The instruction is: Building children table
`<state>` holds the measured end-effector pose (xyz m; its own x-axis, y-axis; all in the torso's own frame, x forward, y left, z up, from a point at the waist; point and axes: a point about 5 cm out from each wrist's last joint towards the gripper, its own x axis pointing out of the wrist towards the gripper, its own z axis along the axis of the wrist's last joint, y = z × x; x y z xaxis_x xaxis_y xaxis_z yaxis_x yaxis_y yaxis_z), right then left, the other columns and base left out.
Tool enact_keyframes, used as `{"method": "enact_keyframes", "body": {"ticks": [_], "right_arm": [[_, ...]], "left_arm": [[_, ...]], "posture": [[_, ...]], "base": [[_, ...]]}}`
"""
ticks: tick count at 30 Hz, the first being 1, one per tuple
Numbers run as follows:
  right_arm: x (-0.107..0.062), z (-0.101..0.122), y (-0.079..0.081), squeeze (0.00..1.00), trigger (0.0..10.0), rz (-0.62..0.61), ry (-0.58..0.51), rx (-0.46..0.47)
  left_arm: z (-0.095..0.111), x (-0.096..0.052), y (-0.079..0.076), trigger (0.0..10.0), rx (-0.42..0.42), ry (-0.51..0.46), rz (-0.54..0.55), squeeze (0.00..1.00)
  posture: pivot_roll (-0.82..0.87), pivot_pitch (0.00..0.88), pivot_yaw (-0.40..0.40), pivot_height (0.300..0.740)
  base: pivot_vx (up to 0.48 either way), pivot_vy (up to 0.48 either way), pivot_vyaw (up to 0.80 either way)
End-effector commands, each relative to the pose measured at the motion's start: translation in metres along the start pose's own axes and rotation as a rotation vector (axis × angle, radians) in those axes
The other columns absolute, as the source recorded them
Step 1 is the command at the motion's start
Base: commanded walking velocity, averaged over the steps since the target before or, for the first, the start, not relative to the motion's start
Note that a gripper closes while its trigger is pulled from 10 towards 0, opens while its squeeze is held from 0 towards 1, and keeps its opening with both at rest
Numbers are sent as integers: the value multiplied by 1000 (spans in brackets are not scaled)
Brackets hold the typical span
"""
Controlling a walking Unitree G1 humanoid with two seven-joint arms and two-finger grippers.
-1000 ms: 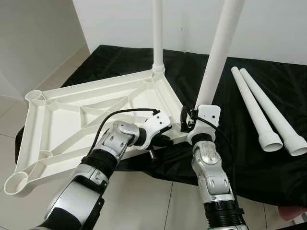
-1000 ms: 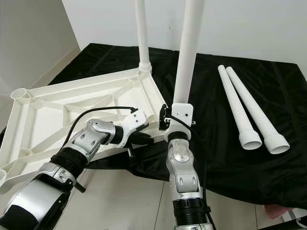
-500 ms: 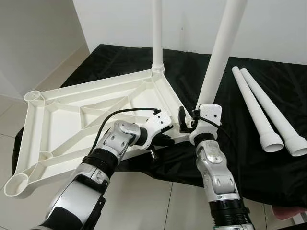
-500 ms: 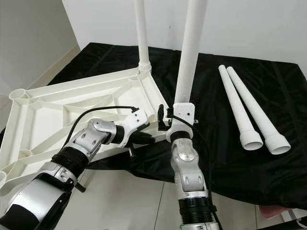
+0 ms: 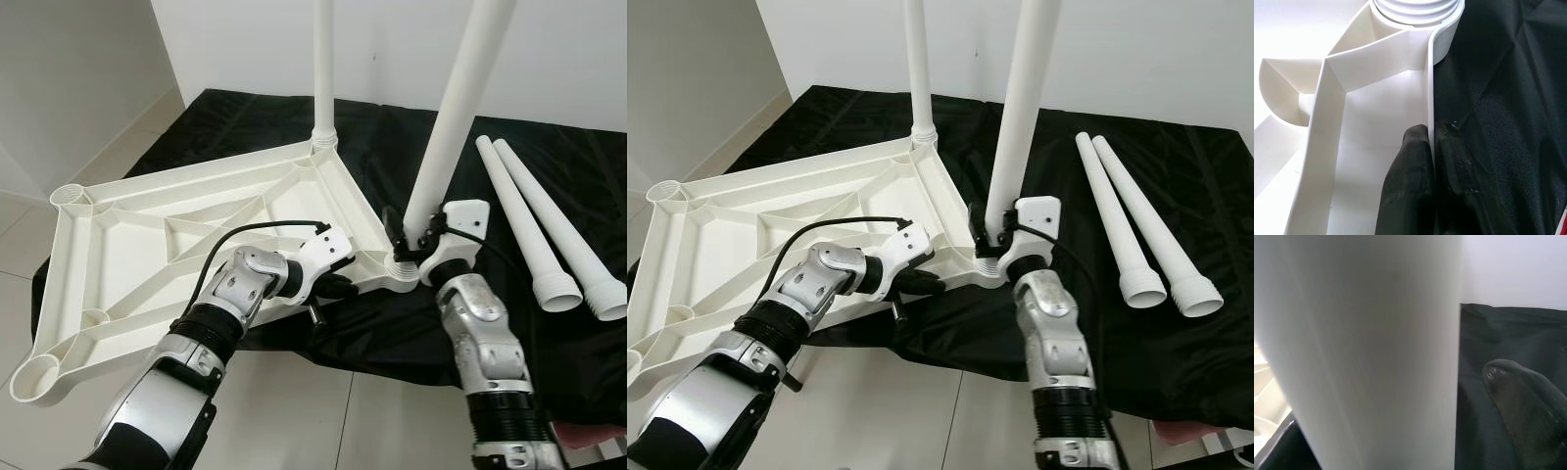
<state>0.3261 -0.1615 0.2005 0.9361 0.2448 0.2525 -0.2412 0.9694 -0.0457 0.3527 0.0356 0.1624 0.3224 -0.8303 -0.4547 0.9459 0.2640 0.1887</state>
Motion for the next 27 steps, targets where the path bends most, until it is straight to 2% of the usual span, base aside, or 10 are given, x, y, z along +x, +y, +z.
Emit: {"method": "enact_keyframes", "body": {"ticks": [1, 7, 9, 10, 12, 27], "right_arm": [[1, -4, 2, 0, 10000, 100, 17, 3], [2, -8, 1, 0, 10000, 213, 38, 3], [2, -8, 1, 0, 10000, 213, 38, 3], [2, -10, 0, 0, 10000, 266, 47, 18], [2, -12, -2, 0, 10000, 292, 52, 26], [7, -13, -19, 0, 10000, 349, 58, 36]], "left_arm": [[-16, 2, -2, 10000, -44, 57, 29, 0], [-16, 2, -2, 10000, -42, 58, 27, 0], [-16, 2, -2, 10000, -42, 58, 27, 0], [-16, 2, -3, 10000, -40, 58, 24, 0], [-15, 3, -3, 10000, -38, 58, 22, 0], [-16, 3, -5, 10000, -33, 61, 12, 0]], "posture": [[-156, 107, 80, 740], [-166, 105, 80, 740], [-166, 105, 80, 740], [-167, 104, 81, 740], [-167, 102, 82, 740], [-161, 93, 81, 740]], "base": [[0, 0, 0], [0, 0, 0], [0, 0, 0], [0, 0, 0], [0, 0, 0], [0, 0, 0]]}}
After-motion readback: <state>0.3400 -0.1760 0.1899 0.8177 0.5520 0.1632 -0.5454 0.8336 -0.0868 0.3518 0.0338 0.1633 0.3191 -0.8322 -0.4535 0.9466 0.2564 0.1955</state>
